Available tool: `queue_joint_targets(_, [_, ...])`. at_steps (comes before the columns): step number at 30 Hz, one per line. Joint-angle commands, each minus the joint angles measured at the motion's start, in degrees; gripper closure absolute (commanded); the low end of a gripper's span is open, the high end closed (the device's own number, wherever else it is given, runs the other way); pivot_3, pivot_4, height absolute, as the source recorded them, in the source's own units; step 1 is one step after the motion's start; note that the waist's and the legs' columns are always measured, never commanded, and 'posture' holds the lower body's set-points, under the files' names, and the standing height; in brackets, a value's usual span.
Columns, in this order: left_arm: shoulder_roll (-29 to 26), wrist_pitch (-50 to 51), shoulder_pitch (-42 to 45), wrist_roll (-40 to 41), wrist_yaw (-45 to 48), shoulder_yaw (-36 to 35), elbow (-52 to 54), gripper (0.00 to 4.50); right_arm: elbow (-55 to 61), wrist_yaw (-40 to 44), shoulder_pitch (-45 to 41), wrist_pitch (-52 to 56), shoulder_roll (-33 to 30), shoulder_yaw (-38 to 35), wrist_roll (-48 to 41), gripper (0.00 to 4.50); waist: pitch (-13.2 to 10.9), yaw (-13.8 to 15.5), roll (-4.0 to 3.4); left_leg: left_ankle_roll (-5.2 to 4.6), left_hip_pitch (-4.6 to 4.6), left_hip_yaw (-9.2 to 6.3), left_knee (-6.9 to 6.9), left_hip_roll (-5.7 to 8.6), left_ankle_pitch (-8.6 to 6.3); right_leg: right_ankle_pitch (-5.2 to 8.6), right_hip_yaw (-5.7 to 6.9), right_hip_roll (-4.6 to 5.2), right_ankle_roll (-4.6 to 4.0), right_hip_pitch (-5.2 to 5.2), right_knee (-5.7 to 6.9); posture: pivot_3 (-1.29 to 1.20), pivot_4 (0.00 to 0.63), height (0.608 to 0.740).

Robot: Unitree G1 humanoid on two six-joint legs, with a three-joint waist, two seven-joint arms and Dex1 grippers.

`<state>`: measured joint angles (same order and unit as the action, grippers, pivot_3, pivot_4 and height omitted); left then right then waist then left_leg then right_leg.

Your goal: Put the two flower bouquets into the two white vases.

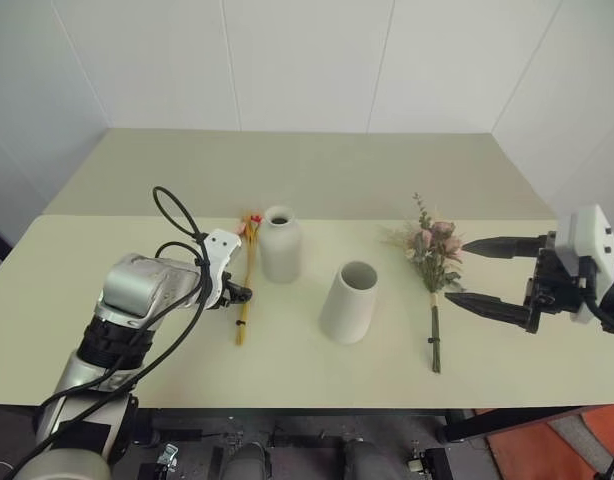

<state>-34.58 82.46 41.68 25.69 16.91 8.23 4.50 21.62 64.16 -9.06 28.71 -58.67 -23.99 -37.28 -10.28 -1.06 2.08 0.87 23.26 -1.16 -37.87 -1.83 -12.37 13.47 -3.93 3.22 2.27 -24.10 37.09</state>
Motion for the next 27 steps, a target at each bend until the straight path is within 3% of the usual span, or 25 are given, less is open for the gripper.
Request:
queue_joint_targets(1, [0.4, 0.2, 0.6, -1.5, 0.0, -1.2, 0.1, 2.34, 1.5, -0.3, 0.0, -0.2, -0.3, -2.7, -1.3, 0.00, 0.0, 0.1, 0.00, 0.00, -0.01, 0.00, 0.00, 0.01, 0.00, 0.00, 0.00, 0.01, 0.00, 0.01, 0.01, 0.00, 0.150, 0.740])
queue_joint_targets(8, [-0.1, 0.6, -0.2, -3.3, -0.5, -4.1, 0.2, 4.49, 1.1, -0.3, -0.6, -0.6, -0.3, -1.9, -1.3, 0.00, 0.0, 0.1, 0.00, 0.00, -0.02, 0.00, 0.00, 0.02, 0.00, 0.00, 0.00, 0.02, 0.00, 0.02, 0.01, 0.00, 0.150, 0.740])
queue_joint_targets(13, [-2.6, -0.2, -1.2, -4.9, -1.7, -11.1, 1.1, 4.49, 0.9, -0.1, -0.5, -0.7, -0.4, -2.0, -1.2, 0.00, 0.0, -0.1, 0.00, 0.00, -0.02, -0.01, 0.00, 0.01, 0.00, 0.00, 0.00, 0.01, 0.00, 0.00, 0.02, 0.00, 0.150, 0.740])
queue_joint_targets(17, [-4.1, -10.8, -3.8, -4.2, 0.3, -19.4, 4.6, 4.49, 0.7, 0.2, -0.6, -0.7, -0.4, -1.9, -1.2, 0.00, 0.0, -0.1, 0.00, 0.00, -0.02, -0.01, 0.00, 0.01, 0.00, -0.01, 0.00, 0.02, -0.01, 0.00, 0.01, 0.00, 0.150, 0.740])
queue_joint_targets(20, [-1.0, -22.1, -4.1, -1.5, 2.6, -26.0, 6.8, 4.49, 0.4, 0.1, -1.1, -0.8, -0.2, -1.2, -1.2, 0.00, 0.0, 0.4, 0.00, 0.01, 0.00, 0.00, 0.00, 0.02, 0.00, -0.02, 0.02, 0.06, -0.02, 0.01, -0.01, 0.00, 0.150, 0.740])
queue_joint_targets(23, [5.2, -27.8, 2.1, 7.3, 5.8, -33.2, 6.3, 4.49, 0.3, 0.4, -1.6, -1.0, 0.1, -0.1, -1.1, 0.00, 0.0, 1.1, 0.04, 0.02, -0.01, -0.02, -0.02, 0.08, 0.01, -0.03, 0.08, 0.12, -0.01, 0.09, -0.02, 0.00, 0.150, 0.740])
queue_joint_targets(27, [10.7, -34.8, 8.2, 11.8, 7.8, -34.2, 4.2, 4.49, 0.0, 0.5, -1.9, -1.2, 0.3, 0.2, -0.8, 0.00, 0.0, 1.2, 0.10, 0.02, 0.06, -0.06, -0.11, 0.10, 0.01, -0.06, 0.12, 0.13, 0.04, 0.11, -0.06, 0.00, 0.150, 0.740])
